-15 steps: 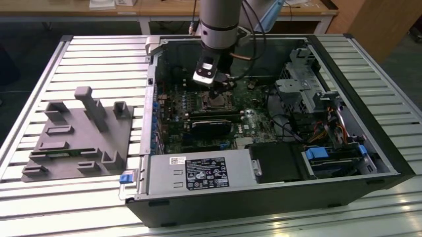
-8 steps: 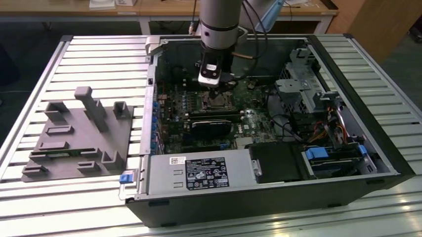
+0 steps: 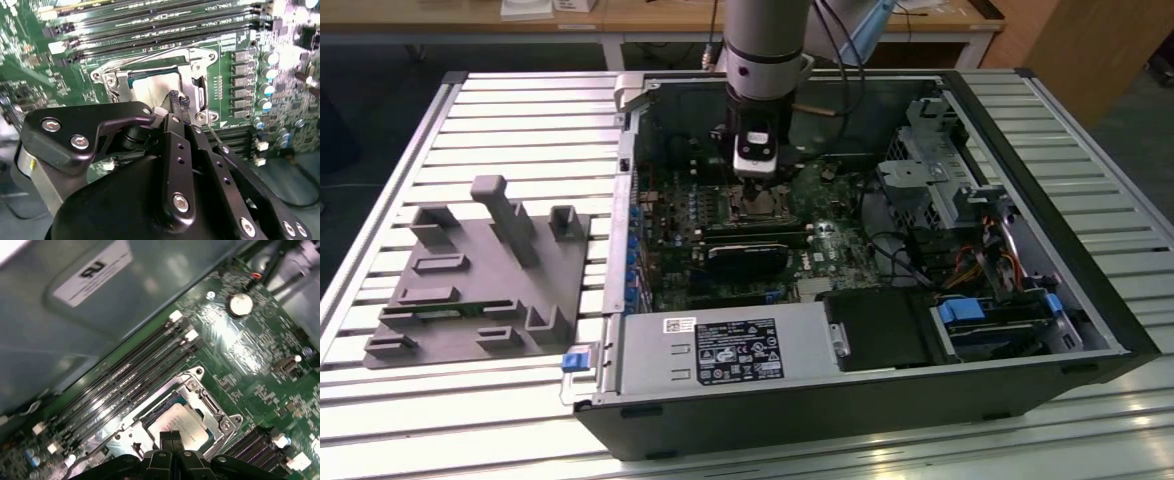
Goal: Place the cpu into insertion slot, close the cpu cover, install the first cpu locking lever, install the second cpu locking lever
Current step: 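Close the cpu cover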
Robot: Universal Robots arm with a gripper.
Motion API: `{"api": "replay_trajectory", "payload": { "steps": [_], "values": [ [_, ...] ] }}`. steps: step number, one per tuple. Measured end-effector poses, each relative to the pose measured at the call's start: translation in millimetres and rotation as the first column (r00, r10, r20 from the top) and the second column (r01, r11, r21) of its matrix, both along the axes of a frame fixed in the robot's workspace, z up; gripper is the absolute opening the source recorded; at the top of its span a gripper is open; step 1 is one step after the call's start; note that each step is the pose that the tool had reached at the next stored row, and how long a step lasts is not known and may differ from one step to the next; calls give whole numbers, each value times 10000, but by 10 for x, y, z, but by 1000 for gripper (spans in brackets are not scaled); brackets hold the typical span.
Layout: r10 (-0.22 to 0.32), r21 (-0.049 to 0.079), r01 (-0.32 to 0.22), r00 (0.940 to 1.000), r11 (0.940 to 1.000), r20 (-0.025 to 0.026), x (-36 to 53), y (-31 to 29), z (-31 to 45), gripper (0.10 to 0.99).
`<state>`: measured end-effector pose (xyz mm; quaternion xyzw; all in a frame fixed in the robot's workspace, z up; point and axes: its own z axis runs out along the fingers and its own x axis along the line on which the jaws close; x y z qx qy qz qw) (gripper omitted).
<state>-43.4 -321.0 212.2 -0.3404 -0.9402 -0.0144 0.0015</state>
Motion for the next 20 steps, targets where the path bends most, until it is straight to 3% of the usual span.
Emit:
{"api": "replay_trajectory", "payload": {
  "steps": [5, 10, 14, 20],
  "values": [
    [914, 0, -914, 9958, 9958, 0, 0, 0, -3, 106],
    [1821, 0, -1821, 9833, 9833, 8, 0, 0, -9, 106],
    [2523, -4, -2523, 9676, 9676, 24, 0, 0, -15, 106],
    [3568, -22, -3567, 9342, 9342, 77, 0, 0, -26, 106]
  ]
}}
